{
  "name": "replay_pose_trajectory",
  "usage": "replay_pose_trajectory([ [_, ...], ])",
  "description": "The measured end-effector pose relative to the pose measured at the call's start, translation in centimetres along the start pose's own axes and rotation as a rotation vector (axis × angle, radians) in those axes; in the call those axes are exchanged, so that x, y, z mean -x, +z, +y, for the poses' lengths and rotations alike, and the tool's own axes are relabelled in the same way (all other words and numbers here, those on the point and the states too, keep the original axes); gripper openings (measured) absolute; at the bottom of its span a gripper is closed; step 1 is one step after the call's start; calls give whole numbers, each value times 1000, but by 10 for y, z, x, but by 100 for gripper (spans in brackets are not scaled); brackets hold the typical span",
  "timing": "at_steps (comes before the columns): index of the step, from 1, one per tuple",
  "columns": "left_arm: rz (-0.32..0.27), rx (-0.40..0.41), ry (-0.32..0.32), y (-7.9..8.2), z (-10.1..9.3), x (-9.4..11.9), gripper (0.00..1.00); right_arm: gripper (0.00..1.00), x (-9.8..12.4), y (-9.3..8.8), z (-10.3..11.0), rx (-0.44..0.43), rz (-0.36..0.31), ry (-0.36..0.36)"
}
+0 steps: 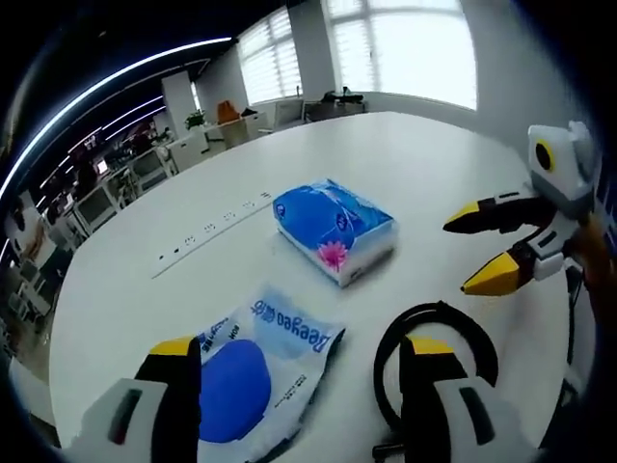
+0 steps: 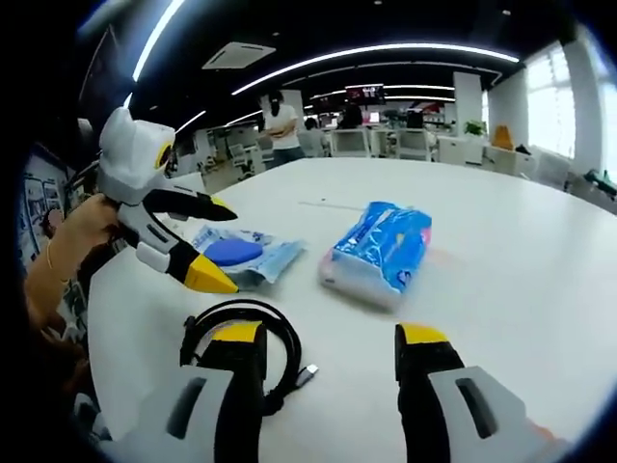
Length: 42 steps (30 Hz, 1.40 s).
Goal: Arrange the tabletop items into an orderly group along one side of the table until the central work area is clear of visible clutter.
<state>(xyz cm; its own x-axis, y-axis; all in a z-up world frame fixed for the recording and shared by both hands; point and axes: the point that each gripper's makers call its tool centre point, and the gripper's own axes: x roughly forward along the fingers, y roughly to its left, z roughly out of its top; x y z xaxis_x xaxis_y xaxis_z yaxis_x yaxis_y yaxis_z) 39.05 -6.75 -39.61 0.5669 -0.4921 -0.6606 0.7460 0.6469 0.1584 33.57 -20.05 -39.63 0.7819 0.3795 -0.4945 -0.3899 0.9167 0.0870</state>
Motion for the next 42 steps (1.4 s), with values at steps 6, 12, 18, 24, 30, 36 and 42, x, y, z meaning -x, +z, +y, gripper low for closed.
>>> replay_pose_trajectory([
  [6, -18, -9, -9, 6, -5, -4, 77, 49, 2, 1, -4, -2, -11, -3],
  [12, -28, -15, -22, 8, -10, -8, 74, 48, 3, 0, -6, 0, -14, -5],
  [18, -29, -14, -33, 9, -10, -8, 74, 49, 3, -5, -12, 1, -3, -23],
  [24, -36, -26, -39, 12, -14, -11, 72, 47, 4, -5, -16, 2, -4, -33],
  [30, -35, -45, -64, 11, -21, -14, 66, 46, 4, -4, -19, 4, -9, -36],
  [36, -46, -48, -66, 12, -22, -15, 65, 45, 4, -3, -27, 6, -22, -49],
  [42, -80, -47, -99, 20, -31, -18, 62, 44, 1, 0, -38, 7, -32, -72],
])
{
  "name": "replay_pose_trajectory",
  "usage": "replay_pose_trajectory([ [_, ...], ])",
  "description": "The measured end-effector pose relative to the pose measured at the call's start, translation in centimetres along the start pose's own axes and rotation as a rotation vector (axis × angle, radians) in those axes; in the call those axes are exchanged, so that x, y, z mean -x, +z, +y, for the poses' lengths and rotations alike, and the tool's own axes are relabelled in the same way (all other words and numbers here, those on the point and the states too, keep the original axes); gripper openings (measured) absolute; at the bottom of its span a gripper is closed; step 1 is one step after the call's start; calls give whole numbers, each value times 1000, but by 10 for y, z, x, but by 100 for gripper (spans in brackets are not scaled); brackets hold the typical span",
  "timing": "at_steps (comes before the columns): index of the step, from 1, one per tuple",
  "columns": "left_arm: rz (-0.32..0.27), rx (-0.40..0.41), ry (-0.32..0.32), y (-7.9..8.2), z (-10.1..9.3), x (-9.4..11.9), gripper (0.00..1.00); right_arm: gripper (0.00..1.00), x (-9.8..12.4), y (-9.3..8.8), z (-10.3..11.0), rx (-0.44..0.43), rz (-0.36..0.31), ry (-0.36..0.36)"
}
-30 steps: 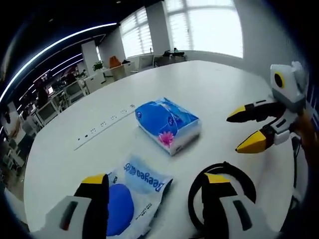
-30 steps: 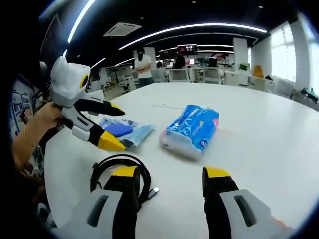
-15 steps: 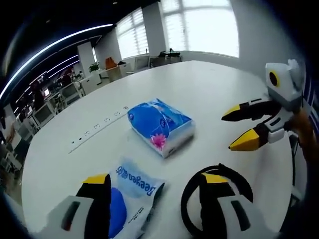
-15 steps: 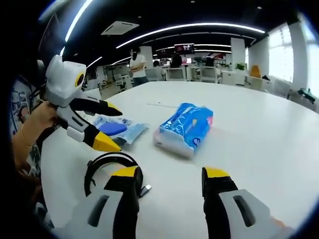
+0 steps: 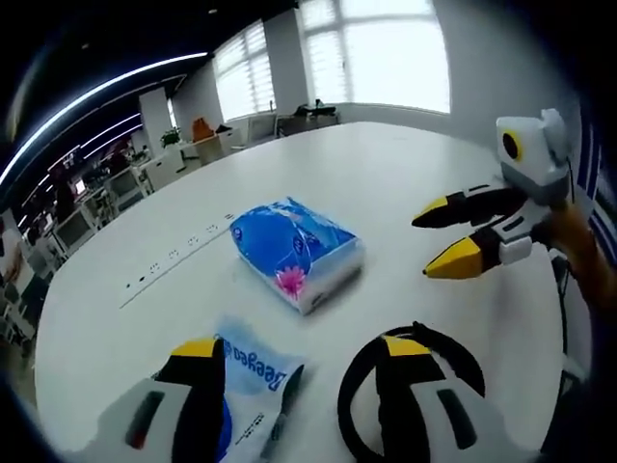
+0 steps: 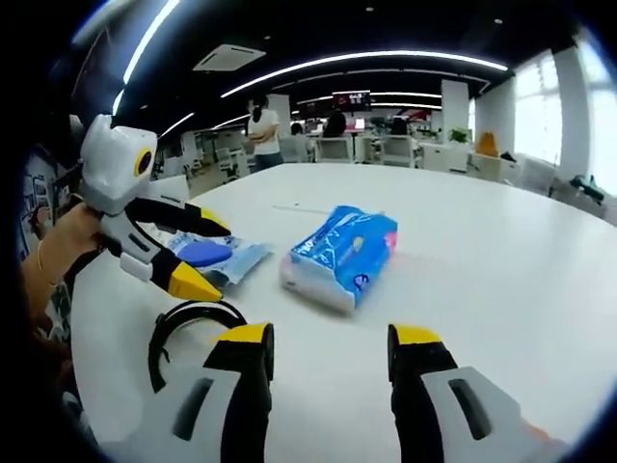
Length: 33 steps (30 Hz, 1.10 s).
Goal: Arrange the tabletop items into an orderly group along one side of the table until the central work area is clear of visible clutter.
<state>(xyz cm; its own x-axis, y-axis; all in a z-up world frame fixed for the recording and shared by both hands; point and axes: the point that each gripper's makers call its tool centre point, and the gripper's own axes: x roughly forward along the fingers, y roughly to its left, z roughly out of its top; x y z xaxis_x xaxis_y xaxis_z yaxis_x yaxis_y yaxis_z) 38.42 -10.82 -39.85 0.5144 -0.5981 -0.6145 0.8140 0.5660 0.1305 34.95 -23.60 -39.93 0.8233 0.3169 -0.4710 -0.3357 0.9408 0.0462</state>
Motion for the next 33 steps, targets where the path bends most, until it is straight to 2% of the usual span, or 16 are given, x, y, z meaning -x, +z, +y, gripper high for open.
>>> replay_pose_trajectory([
  [7, -12, 12, -10, 4, 4, -4, 62, 44, -1, -3, -2, 3, 11, 1],
  [16, -17, 1, -26, 5, -4, -10, 62, 46, -2, 3, -12, -1, -2, -3],
  [23, -44, 44, -55, 9, -13, -13, 62, 46, -4, 15, -25, 14, -22, -3],
  [27, -48, 34, -51, 10, -12, -15, 62, 45, -5, 21, -30, 13, -29, 0],
  [30, -59, 36, -47, 13, -11, -15, 58, 43, -6, 29, -31, 5, -54, 28],
  [33, -66, 29, -44, 15, -11, -16, 57, 43, -7, 35, -34, 65, -64, 27],
])
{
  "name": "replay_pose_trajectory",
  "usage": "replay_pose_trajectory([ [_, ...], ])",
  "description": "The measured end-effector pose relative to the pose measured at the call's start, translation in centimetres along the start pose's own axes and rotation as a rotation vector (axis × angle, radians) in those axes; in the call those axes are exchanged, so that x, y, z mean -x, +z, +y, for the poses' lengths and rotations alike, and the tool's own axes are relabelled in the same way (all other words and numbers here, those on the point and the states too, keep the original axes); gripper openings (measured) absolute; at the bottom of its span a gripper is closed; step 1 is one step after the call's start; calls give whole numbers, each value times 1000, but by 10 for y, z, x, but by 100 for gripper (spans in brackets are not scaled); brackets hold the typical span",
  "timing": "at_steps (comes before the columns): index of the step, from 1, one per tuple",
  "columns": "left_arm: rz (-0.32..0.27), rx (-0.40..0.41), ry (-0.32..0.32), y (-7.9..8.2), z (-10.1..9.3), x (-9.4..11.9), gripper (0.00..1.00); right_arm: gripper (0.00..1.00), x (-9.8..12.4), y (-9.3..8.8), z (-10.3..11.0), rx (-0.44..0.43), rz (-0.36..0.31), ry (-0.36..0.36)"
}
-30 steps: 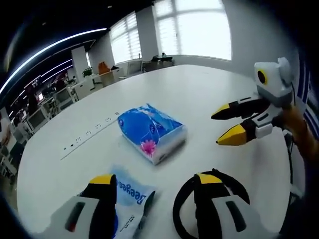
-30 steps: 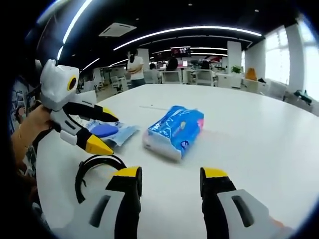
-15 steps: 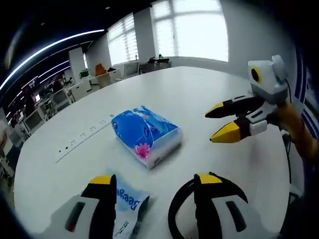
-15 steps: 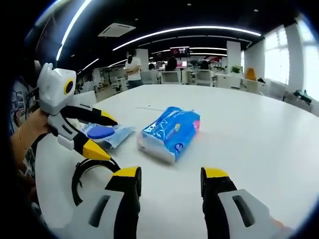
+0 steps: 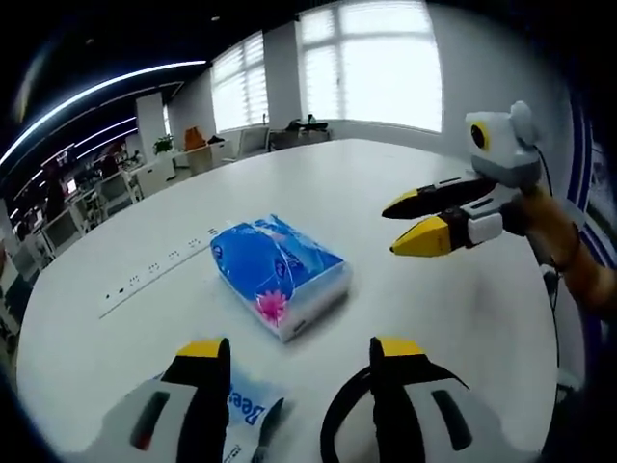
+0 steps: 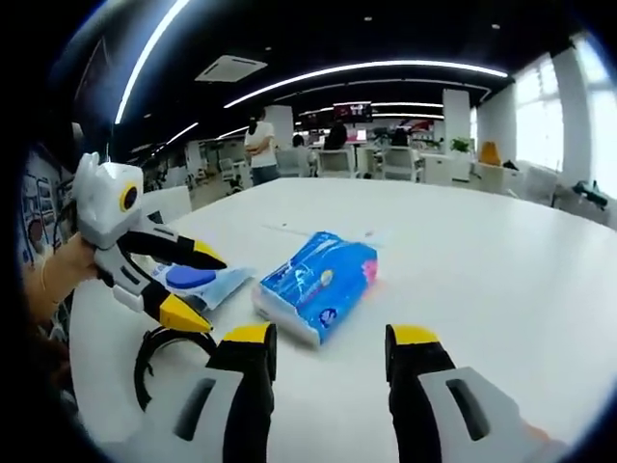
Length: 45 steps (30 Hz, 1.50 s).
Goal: Arrange the tabletop items into an orderly group along one side of the table until the central work area is clear of visible clutter.
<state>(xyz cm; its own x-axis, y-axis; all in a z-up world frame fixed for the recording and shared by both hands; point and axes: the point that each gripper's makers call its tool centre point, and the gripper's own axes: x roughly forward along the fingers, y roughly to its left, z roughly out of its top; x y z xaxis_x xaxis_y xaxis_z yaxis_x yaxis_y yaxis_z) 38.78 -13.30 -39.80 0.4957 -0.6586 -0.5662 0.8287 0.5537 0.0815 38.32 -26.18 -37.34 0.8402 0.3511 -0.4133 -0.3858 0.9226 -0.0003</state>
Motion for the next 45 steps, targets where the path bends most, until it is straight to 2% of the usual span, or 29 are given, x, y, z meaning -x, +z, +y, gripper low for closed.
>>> replay_pose_trajectory([
  [3, 3, -22, 8, 1, 0, -1, 57, 43, -2, 8, -5, 77, -23, -11],
  [9, -6, -29, 5, 4, -3, -3, 57, 42, -8, 7, -7, 73, 0, 12],
  [17, -10, -28, -3, 6, -5, -5, 57, 44, -17, 14, -12, 72, -9, 35],
  [26, 1, -33, -3, 4, -5, -7, 57, 43, -18, 10, -14, 60, 10, 44],
  [33, 0, -43, -8, 5, -8, -8, 57, 44, -22, 14, -21, 72, -11, 50],
  [37, -3, -41, 6, 5, -4, -8, 58, 44, -24, 17, -20, 122, -13, 69],
  [39, -10, -32, 2, 6, -4, -8, 58, 44, -26, 17, -20, 126, -1, 71],
  [45, -2, -42, 4, 5, -3, -9, 58, 44, -34, 26, -25, 127, -22, 96],
])
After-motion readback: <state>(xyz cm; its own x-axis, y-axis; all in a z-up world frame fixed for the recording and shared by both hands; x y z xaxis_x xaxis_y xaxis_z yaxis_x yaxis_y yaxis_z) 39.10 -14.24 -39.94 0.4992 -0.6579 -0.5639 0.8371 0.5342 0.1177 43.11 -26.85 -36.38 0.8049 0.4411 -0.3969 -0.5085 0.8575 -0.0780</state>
